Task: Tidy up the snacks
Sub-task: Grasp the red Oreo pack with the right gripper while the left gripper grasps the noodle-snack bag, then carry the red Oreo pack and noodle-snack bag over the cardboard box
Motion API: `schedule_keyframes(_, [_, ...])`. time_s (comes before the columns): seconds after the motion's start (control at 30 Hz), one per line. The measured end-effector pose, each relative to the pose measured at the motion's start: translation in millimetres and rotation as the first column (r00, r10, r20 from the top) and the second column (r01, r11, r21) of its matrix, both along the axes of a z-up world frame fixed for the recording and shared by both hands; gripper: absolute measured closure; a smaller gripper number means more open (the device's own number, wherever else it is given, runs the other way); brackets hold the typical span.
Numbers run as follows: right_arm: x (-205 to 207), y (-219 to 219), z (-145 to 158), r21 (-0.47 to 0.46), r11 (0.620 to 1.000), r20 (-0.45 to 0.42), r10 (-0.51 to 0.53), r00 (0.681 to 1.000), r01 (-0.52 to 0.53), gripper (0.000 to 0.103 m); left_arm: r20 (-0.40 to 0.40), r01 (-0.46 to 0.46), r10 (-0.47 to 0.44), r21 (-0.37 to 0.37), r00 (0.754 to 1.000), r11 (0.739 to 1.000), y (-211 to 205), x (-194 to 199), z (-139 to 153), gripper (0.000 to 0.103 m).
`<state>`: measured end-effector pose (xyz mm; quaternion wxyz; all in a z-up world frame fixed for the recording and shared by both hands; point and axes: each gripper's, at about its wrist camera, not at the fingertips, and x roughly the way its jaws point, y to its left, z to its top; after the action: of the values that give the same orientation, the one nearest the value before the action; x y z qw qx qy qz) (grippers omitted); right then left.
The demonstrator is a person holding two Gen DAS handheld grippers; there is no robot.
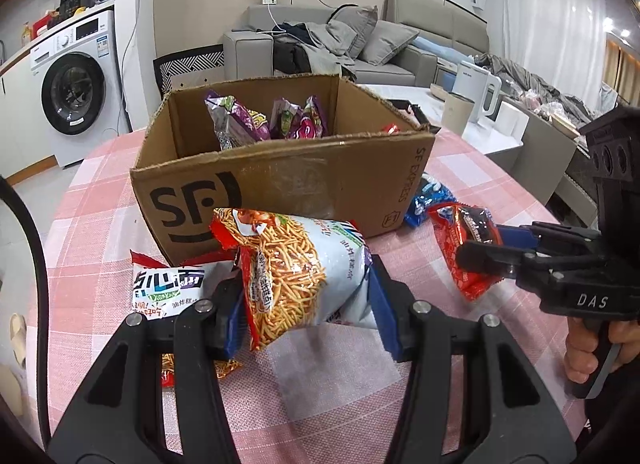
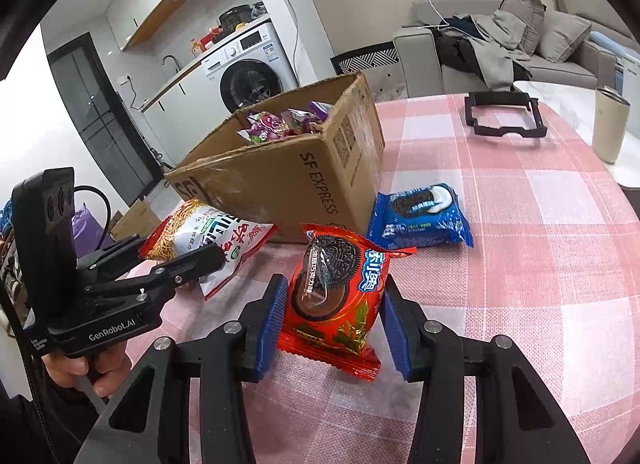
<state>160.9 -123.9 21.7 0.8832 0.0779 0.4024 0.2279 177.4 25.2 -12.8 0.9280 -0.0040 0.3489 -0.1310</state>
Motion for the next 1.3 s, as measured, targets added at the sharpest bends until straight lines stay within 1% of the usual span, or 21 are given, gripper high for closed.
schedule_keyframes(0.3, [-1.6, 5.2, 19.6, -0.002, 1.0, 0.048, 0.005, 0.999, -0.005, 0.056, 0.017, -0.002, 0.002, -0.025, 1.0, 1.0, 4.6, -10.1, 14.0, 0.053])
schedule_keyframes(0.47, [-3.0, 5.2, 31.3, 0.001, 1.0, 0.072, 0.004, 0.997, -0.004, 0.056, 0.021, -0.011, 0.011, -0.027, 1.0, 1.0, 5.6, -13.9, 19.8, 0.053])
schedule_keyframes(0.6, [-3.8, 4.6, 41.3, 0.003, 1.0, 0.092, 0.005, 0.996, -0.006, 0.056, 0.042, -0.021, 0.022, -0.018, 0.999, 1.0, 6.2, -20.0, 29.6, 0.053])
schedule_keyframes(1.1, [-1.6, 8.4, 68.5, 0.016, 1.0, 0.152, 0.016, 0.988, -0.019, 0.056, 0.098, -0.044, 0.047, -0.033, 0.994, 0.998, 16.2, -47.9, 72.3, 0.053])
schedule_keyframes(1.3, [3.7, 8.9, 77.0, 0.017, 1.0, 0.171, 0.019, 0.985, -0.023, 0.056, 0.123, -0.055, 0.059, -0.036, 0.991, 0.998, 21.3, -50.6, 89.9, 0.053])
